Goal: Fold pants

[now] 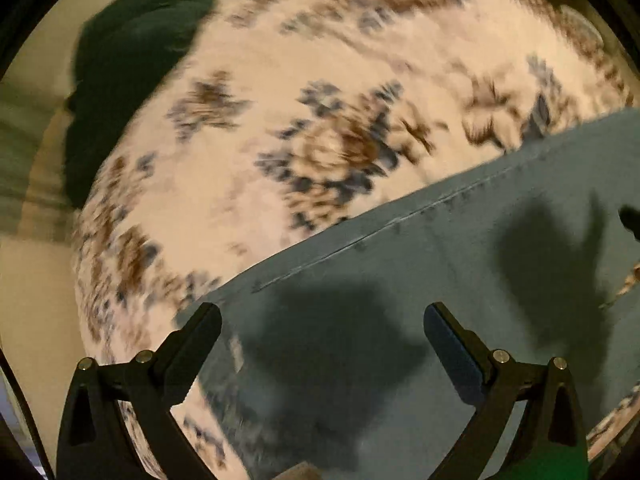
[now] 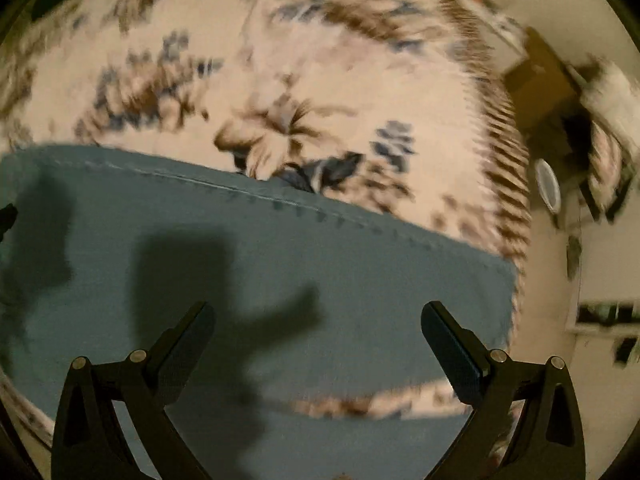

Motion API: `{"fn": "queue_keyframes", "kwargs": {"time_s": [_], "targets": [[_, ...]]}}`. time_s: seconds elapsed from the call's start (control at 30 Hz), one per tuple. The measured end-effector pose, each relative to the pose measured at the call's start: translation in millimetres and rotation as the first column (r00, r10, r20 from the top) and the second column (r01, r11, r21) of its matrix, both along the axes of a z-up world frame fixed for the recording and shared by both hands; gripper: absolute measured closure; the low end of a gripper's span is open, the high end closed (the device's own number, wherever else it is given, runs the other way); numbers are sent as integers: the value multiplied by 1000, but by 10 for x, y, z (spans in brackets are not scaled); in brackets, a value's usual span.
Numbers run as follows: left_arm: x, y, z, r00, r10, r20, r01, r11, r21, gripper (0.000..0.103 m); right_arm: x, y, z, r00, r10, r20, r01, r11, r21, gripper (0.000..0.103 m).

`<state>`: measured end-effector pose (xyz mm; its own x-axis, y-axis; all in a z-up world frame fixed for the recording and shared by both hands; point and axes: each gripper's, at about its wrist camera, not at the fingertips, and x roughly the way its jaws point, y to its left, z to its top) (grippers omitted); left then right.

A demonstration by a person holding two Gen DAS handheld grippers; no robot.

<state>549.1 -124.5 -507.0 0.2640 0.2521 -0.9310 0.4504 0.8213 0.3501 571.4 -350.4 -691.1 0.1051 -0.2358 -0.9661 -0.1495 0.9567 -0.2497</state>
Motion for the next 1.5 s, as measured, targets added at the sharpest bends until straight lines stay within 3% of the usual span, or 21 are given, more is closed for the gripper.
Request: {"fn": "queue_keyframes", "kwargs": {"time_s": [0.1,0.2,0.3,0.33,0.4,0.43,0.47,0.5,0.53,0.57,0.6,0.67,0.83,0.93,1.03,1.13,1.23,1.27,1.37,1.43,1.5], "targets": [[247,-142,-502,994,-66,-87,70,997,44,0,366,16,-586,991,73,-112,-75,997,-22,0],[461,-179,-915,978,-121,-172,135,988,69,4,526,13,-961,968,145,-204,-154,988,-28,2],[548,-187,-1167,945,-199,-260,214,976,30,4,658,40,-1238,930,249,-272,-259,966,-3,4],[551,-196,-1206,937,-224,-266,237,971,18,4,649,71,-1284,916,287,-280,-293,956,20,7],[548,-188,-1255,926,-260,-273,264,964,-24,7,644,107,-1348,892,338,-300,-328,941,84,30],[556,-173,-1259,924,-261,-280,256,965,-55,18,648,114,-1347,890,342,-302,-328,940,99,37],[562,-151,-1244,921,-254,-295,238,967,-91,36,653,129,-1319,892,348,-289,-333,937,101,53],[557,-127,-1204,919,-250,-305,216,966,-141,47,656,137,-1291,894,352,-276,-342,936,85,74],[541,-103,-1158,918,-252,-306,205,962,-179,70,676,138,-1239,898,352,-263,-346,936,72,85],[516,-87,-1084,926,-251,-282,201,960,-194,86,675,122,-1185,903,346,-255,-335,938,86,93],[491,-76,-1024,933,-251,-259,201,958,-205,89,660,101,-1110,910,339,-238,-328,941,84,96],[435,-32,-914,948,-237,-212,193,959,-210,96,615,36,-950,926,320,-200,-310,947,81,97],[182,161,-353,988,-144,-53,126,958,-257,96,362,-120,-420,959,269,-92,-262,961,85,98],[-156,239,-77,999,-45,-8,40,949,-313,97,-38,-209,-36,975,222,-12,-219,969,116,98],[-760,315,125,997,68,-22,-71,922,-381,96,-660,-188,195,986,158,44,-163,974,155,98],[-1535,398,155,985,163,-62,-174,901,-396,96,-1422,30,278,991,122,54,-129,978,165,98],[-2158,487,-169,944,277,-181,-326,873,-364,96,-2134,180,82,994,113,13,-114,985,131,98],[-2365,533,-402,913,325,-248,-396,852,-342,96,-2321,186,-42,995,101,-14,-99,987,130,98],[-2663,605,-919,850,411,-329,-507,806,-304,96,-2788,219,-459,993,69,-98,-57,991,122,97],[-2743,633,-1099,834,442,-331,-536,791,-295,93,-2916,222,-645,988,60,-142,-44,993,112,97],[-2736,642,-1142,836,450,-315,-537,790,-295,91,-3001,167,-757,982,22,-186,3,991,132,95]]}}
